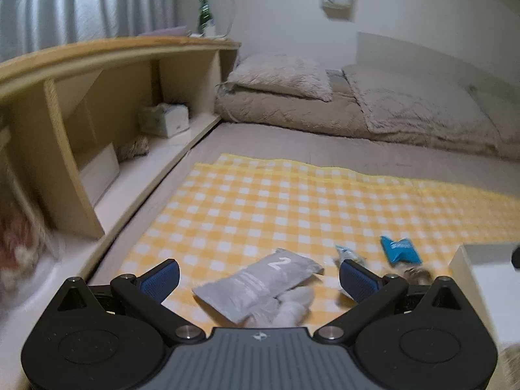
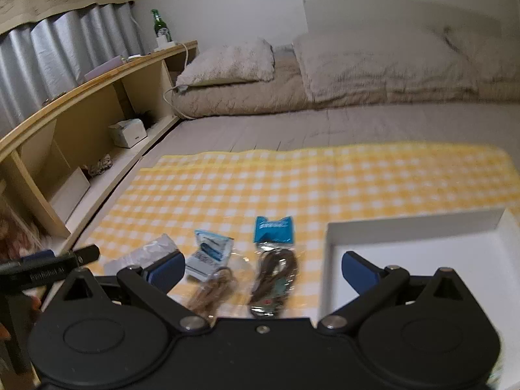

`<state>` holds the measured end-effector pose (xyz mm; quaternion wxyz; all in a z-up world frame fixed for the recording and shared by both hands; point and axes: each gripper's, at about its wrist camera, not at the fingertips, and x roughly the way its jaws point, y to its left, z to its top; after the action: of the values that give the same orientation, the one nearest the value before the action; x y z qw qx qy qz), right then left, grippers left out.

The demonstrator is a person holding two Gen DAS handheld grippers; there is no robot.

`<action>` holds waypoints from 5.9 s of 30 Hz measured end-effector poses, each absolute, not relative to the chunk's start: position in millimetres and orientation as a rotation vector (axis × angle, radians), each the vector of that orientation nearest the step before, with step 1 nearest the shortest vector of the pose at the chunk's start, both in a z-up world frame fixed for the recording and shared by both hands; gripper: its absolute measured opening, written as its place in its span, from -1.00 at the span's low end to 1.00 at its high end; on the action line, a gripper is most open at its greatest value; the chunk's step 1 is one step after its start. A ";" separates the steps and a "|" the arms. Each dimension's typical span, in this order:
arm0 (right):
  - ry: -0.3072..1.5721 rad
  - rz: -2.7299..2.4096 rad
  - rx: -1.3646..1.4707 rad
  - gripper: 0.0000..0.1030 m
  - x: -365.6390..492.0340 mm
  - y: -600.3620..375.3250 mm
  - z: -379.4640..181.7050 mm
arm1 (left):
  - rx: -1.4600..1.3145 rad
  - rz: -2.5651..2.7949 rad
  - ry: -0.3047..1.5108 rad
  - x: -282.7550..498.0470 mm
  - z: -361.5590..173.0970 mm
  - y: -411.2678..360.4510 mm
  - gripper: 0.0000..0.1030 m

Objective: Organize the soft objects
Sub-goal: 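Lower the left tool onto the grey printed packet and close it, then grasp the bagged light-brown cord with the right tool while the left tool holds the packet, then carry both items into the white box and open both tools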

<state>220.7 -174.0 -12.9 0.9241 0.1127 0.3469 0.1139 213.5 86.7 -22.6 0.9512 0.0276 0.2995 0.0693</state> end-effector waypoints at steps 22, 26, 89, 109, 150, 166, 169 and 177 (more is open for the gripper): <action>0.951 0.345 0.494 0.53 271.1 -132.3 -76.4 | 0.242 -0.011 0.783 281.3 -90.2 114.5 0.46; 0.958 0.378 0.471 0.49 277.7 -121.4 -82.7 | 0.214 -0.005 0.785 291.0 -96.5 122.7 0.47; 1.065 0.368 0.299 0.19 300.7 -64.0 -135.2 | 0.056 0.160 0.931 345.1 -118.2 117.6 0.12; 0.927 0.481 0.234 -0.70 283.2 -77.6 -93.4 | 0.030 0.137 0.818 291.5 -59.9 119.1 0.00; 0.656 0.314 0.084 -0.71 192.0 -296.4 10.0 | -0.112 -0.328 0.733 225.8 5.2 -86.2 0.00; 0.859 0.172 -0.107 -0.71 189.0 -390.6 -34.5 | -0.274 -0.325 0.894 257.0 -55.7 -149.0 0.00; 0.918 0.178 -0.174 -0.71 186.9 -396.4 -50.7 | -0.268 -0.298 0.923 262.0 -66.3 -156.6 0.00; 1.037 0.244 -0.336 -0.71 192.3 -389.9 -77.4 | -0.292 -0.204 0.978 276.2 -91.3 -152.8 0.00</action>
<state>192.3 -389.9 -77.4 0.8479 -0.1596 0.4922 0.1159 276.2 -152.8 -91.3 0.8676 -0.1397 0.4671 -0.0976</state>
